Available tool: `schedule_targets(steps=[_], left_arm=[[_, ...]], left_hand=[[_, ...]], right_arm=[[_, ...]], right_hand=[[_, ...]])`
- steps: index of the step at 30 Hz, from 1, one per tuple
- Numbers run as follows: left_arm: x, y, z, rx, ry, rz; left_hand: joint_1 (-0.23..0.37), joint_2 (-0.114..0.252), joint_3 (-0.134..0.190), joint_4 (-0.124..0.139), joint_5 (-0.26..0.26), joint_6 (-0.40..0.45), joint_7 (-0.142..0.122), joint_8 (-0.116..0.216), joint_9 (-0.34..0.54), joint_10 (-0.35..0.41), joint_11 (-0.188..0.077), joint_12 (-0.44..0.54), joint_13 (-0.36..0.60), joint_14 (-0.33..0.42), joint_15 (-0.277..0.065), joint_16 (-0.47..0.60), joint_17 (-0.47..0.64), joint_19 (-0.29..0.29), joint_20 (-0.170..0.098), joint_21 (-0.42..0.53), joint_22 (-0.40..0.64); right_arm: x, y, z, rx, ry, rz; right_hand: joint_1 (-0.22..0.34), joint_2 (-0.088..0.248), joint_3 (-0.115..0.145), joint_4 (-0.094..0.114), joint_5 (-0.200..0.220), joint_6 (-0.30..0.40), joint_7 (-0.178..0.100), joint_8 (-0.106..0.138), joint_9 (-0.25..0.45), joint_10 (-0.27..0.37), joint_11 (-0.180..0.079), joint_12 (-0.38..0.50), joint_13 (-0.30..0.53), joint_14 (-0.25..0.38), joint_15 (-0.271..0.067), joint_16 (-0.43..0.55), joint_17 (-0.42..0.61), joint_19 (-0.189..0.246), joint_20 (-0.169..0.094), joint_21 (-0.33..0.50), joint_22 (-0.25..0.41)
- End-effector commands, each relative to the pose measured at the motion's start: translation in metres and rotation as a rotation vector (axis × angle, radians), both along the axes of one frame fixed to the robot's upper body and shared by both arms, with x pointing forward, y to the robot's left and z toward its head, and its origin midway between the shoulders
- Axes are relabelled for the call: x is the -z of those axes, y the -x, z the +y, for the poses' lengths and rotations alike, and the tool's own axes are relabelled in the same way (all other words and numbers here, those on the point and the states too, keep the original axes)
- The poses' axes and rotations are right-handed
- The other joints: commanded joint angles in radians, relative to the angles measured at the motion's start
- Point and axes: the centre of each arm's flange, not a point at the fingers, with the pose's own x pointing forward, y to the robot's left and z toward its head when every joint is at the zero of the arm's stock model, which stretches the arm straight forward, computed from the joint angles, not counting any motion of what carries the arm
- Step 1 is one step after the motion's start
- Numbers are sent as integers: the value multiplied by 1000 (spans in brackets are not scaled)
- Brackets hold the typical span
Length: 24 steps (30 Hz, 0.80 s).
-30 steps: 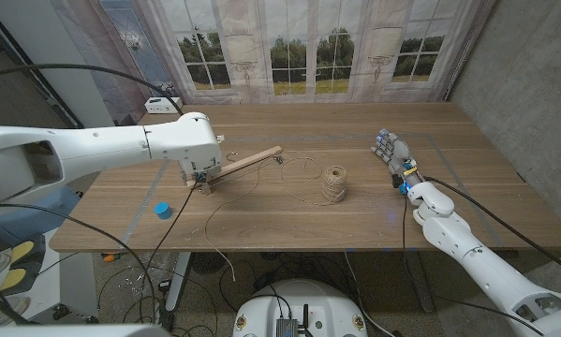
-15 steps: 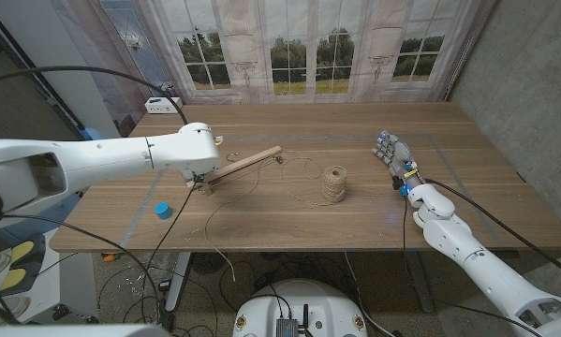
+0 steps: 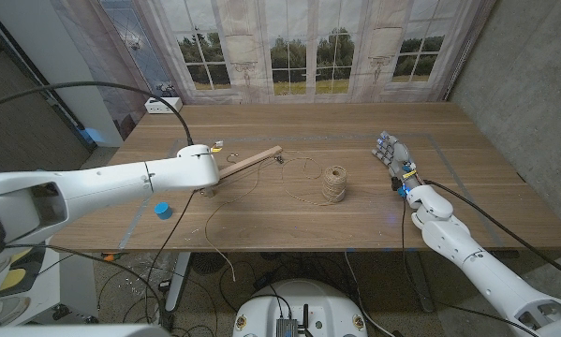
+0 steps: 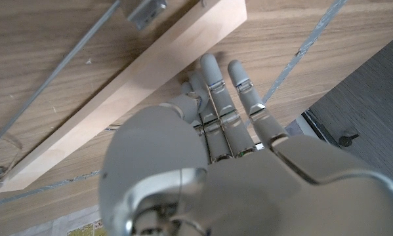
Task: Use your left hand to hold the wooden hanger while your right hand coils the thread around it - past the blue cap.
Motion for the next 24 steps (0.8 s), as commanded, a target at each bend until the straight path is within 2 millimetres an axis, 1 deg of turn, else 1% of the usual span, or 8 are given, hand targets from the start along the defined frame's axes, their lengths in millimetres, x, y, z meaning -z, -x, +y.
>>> schedule_targets(steps=[1, 2, 3, 4, 6, 9, 17, 24], left_arm=[[-6, 0, 1, -4, -55, -4], [-6, 0, 1, -3, -57, -1], [-8, 0, 1, 11, -40, 28], [-9, 0, 0, 15, -38, 44], [-11, 2, -2, 27, -44, 69], [-15, 7, -8, 47, -46, 95], [-31, 23, -23, 112, -46, 86], [-43, 44, -35, 137, -55, 18]], left_hand=[[-27, -27, -31, 27, 4, -75, -9, -41, 3, -54, -3, -18, 46, -80, -31, -75, -44, -76, 24, 19, -6], [-92, -64, -70, 44, 0, -172, -19, -96, -8, -129, -8, -54, 41, -158, -8, -150, -94, -126, 47, 14, -23], [-123, -80, -87, 46, 0, -224, -32, -124, -16, -202, 3, -92, 28, -212, 1, -200, -125, -168, 70, 2, -34], [-161, -105, -112, 48, -2, -252, -32, -136, -24, -245, 3, -120, 16, -274, 20, -250, -152, -196, 86, -6, -43], [-213, -140, -149, 55, -7, -325, -35, -158, -34, -295, 3, -151, 2, -331, 28, -300, -179, -240, 110, -24, -51], [-292, -197, -210, 70, -10, -361, -46, -157, -45, -346, -2, -181, -12, -384, 50, -345, -203, -280, 132, -47, -54], [-340, -235, -254, 71, -6, -413, -60, -162, -54, -381, -1, -202, -24, -414, 64, -372, -218, -302, 149, -65, -54], [-348, -210, -251, 76, -1, -410, -48, -154, -57, -367, 4, -199, -29, -397, 70, -369, -221, -293, 157, -67, -54]], right_arm=[[3, -4, 2, -2, -15, 7], [3, -4, 2, -2, -15, 7], [3, -5, 2, -1, -15, 6], [2, -5, 2, -1, -16, 5], [2, -4, 1, 0, -17, 3], [2, -3, 0, 0, -19, 0], [3, 0, -5, -3, -26, -9], [9, 5, -12, -9, -40, -15]], right_hand=[[-7, -1, 2, 8, 0, 9, 1, 5, 1, 9, 5, 2, 2, 5, 1, 5, 3, 10, -2, 6, 4], [-8, -1, 3, 9, 0, 10, 1, 5, 1, 8, 5, 2, 2, 5, 1, 5, 4, 10, -3, 6, 4], [-8, -1, 3, 8, 0, 10, 1, 5, 1, 8, 4, 2, 2, 5, 1, 5, 3, 11, -2, 7, 4], [-8, 0, 3, 9, 0, 10, 0, 5, 1, 8, 4, 2, 2, 5, 2, 5, 4, 11, -2, 7, 4], [-9, 0, 3, 9, 0, 9, 0, 5, 1, 8, 4, 1, 2, 7, 3, 5, 4, 12, -2, 7, 4], [-9, 0, 4, 10, 0, 10, 0, 5, 1, 8, 4, 1, 3, 7, 3, 5, 4, 13, -2, 7, 4], [-10, 0, 5, 11, 0, 9, 0, 4, 1, 8, 4, 0, 3, 9, 1, 4, 4, 14, -2, 7, 4], [-11, 0, 6, 11, 0, 10, 0, 4, 1, 8, 5, 0, 3, 9, 1, 4, 4, 15, -2, 7, 4]])
